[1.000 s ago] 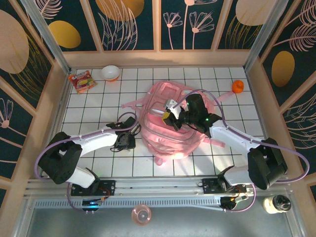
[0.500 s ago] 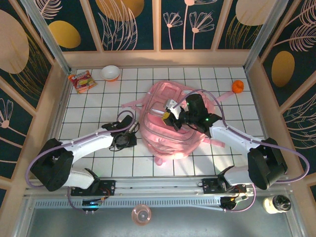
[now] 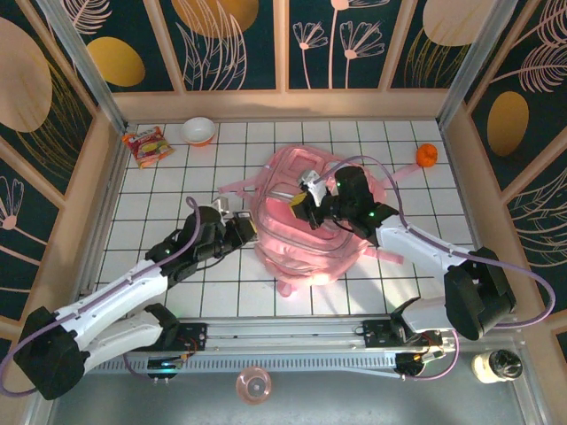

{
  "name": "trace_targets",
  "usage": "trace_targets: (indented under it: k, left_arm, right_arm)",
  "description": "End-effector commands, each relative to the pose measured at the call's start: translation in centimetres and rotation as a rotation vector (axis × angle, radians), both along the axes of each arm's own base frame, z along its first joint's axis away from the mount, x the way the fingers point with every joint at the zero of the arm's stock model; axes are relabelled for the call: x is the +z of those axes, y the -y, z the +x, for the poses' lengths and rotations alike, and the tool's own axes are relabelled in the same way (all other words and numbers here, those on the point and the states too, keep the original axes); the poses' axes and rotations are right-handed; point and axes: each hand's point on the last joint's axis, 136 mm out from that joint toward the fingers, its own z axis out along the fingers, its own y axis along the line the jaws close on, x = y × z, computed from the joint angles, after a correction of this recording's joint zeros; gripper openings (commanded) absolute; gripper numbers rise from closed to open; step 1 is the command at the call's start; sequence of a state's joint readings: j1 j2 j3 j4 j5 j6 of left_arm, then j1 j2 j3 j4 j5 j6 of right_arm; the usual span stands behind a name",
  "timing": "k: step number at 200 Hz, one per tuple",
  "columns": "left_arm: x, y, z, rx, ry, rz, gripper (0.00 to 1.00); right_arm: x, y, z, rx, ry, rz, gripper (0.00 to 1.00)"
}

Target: Pack books, pencil case, and school supplies into a backpack

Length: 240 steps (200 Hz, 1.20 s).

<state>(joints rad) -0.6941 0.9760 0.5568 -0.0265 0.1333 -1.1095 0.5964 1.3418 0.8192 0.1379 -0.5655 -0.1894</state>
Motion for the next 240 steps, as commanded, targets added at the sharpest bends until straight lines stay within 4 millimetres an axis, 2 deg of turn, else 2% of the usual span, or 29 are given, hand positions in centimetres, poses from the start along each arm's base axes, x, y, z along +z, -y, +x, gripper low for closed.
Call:
trace_targets:
  k: [1, 32, 51, 80, 88, 124, 145, 169, 203, 240]
  left_arm:
    - [5.0, 2.7, 0.8, -0.023, 0.066, -0.293, 0.03]
    - [8.1, 4.4, 2.3, -0.048, 0.147, -0.390, 0.04]
    - [8.5, 5.1, 3.4, -0.032, 0.153, -0.413, 0.06]
    - [7.0, 6.6, 4.1, -0.050, 0.095, -0.395, 0.10]
    - [7.1, 6.9, 4.2, -0.053, 0.098, -0.404, 0.11]
    - [7.5, 8.0, 5.5, -0.026, 0.105, -0.396, 0.22]
    - [6.4, 8.6, 6.0, -0.015, 0.060, -0.362, 0.28]
    - [4.7, 8.3, 6.0, 0.001, 0.004, -0.292, 0.37]
    - [2.6, 7.1, 5.4, 0.029, -0.053, -0.186, 0.37]
    - [2.1, 6.0, 4.7, 0.044, -0.077, -0.137, 0.35]
  right_arm:
    - [7.2, -1.2, 0.4, 0.006, 0.124, 0.196, 0.00]
    - [8.4, -2.0, 0.5, 0.016, 0.127, 0.216, 0.00]
    - [9.4, -2.1, 0.8, 0.009, 0.138, 0.229, 0.00]
    - [11.4, -2.3, 1.5, -0.006, 0.166, 0.236, 0.00]
    - [11.7, -2.3, 1.5, -0.007, 0.174, 0.242, 0.00]
    - [11.8, -2.5, 1.7, 0.000, 0.175, 0.242, 0.00]
    - [11.7, -2.4, 1.7, -0.007, 0.180, 0.236, 0.00]
    - [11.6, -2.2, 1.9, -0.020, 0.188, 0.220, 0.00]
    - [11.7, -2.1, 1.8, -0.018, 0.200, 0.211, 0.00]
    - [11.3, -2.2, 1.8, -0.013, 0.192, 0.202, 0.00]
